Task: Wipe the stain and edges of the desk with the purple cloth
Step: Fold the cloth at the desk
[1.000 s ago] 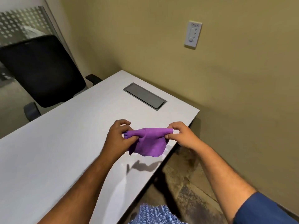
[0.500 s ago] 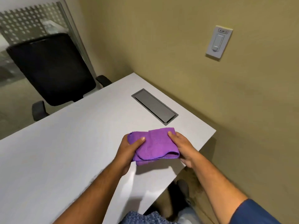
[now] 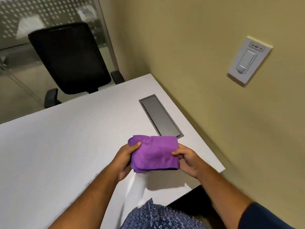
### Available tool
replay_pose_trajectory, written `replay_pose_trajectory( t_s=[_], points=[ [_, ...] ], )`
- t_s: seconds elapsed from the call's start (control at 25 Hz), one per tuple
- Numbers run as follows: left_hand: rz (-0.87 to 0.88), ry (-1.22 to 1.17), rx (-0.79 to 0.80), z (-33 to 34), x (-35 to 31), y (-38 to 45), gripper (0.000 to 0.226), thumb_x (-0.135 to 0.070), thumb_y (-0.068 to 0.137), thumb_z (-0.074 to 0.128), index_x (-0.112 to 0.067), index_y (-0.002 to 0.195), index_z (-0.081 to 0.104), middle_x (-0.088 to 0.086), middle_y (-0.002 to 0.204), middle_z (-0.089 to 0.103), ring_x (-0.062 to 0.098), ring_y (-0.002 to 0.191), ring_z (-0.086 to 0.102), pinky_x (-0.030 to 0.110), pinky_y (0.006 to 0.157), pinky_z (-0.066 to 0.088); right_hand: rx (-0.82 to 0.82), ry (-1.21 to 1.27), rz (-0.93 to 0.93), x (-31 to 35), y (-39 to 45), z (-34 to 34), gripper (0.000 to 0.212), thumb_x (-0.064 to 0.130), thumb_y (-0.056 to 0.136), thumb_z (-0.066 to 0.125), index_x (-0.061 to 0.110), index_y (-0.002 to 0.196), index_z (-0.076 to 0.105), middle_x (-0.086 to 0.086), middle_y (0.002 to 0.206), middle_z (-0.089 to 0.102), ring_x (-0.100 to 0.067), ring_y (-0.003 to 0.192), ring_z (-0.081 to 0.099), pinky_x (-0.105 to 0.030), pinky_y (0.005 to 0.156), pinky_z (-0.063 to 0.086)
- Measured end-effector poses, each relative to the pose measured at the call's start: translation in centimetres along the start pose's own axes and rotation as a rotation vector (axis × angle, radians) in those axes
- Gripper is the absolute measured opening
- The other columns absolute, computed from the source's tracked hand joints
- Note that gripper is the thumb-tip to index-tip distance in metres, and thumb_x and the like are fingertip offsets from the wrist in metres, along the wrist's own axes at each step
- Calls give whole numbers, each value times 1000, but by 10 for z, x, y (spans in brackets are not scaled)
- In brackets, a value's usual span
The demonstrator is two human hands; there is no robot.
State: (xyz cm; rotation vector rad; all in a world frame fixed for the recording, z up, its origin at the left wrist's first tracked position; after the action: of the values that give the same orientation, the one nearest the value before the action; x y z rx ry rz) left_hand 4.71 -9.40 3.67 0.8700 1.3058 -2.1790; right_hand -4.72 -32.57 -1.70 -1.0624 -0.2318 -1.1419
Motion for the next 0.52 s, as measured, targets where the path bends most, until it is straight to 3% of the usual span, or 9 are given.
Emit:
replay_pose_trajectory(
  t_s=[0.08, 0.16, 0.2, 0.24, 0.32, 0.44, 0.52],
  points=[
    [-24, -138, 38, 23, -2, -4, 32, -20, 106, 57, -5, 132, 69, 18, 126, 77, 29, 105, 79, 42, 94, 64, -153, -218, -28, 6, 11, 2, 43, 2, 95, 60, 14, 136, 61, -14, 128, 72, -31, 112, 68, -47, 104, 52],
    [-18, -153, 35, 42, -5, 0, 32, -22, 107, 57, -7, 133, 68, 17, 123, 78, 28, 101, 80, 41, 87, 67, -396, -533, -188, 11, 18, 7, 31, 14, 97, 69, 25, 124, 62, -3, 122, 71, -26, 111, 69, -42, 94, 55],
    [-16, -122, 14, 49, -6, 5, 30, -23, 108, 57, -10, 132, 68, 15, 121, 79, 27, 99, 81, 40, 84, 67, -422, -511, -219, 15, 20, 13, 21, 18, 98, 68, 26, 117, 65, -3, 120, 73, -26, 109, 70, -43, 93, 57],
    [-3, -70, -11, 56, -8, 10, 28, -25, 108, 58, -13, 131, 69, 12, 120, 80, 26, 100, 81, 38, 83, 67, -415, -402, -201, 22, 20, 21, 11, 23, 101, 65, 25, 111, 70, -7, 118, 77, -26, 105, 72, -42, 92, 58],
    [94, 200, -96, 64, -7, 24, 24, -29, 108, 60, -21, 128, 70, 7, 122, 80, 24, 108, 78, 35, 88, 65, -352, -174, 16, 27, 25, 30, 23, 42, 99, 67, 22, 105, 77, -8, 109, 82, -28, 99, 75, -40, 88, 60],
    [376, 691, -286, 69, -7, 40, 18, -31, 103, 66, -26, 120, 70, -1, 119, 75, 19, 109, 72, 32, 94, 60, -212, -251, 120, 28, 34, 30, 37, 49, 96, 68, 18, 115, 78, -7, 107, 83, -30, 107, 77, -44, 97, 61],
    [358, 625, -276, 70, -3, 48, 27, -33, 102, 69, -25, 127, 67, -2, 123, 73, 16, 111, 72, 33, 96, 60, -150, -257, 107, 24, 42, 24, 33, 42, 100, 66, 16, 117, 77, -9, 110, 83, -33, 112, 76, -49, 101, 60]
  ],
)
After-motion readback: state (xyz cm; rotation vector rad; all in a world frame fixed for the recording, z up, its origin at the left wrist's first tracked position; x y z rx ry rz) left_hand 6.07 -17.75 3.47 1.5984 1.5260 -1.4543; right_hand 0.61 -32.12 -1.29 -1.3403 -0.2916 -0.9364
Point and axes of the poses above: each hand's wrist, its own y-axis towards the middle knuckle, its own z-axis out of the palm, x = y × z, the point moved 2 cm from there along y, towards the middle knuckle
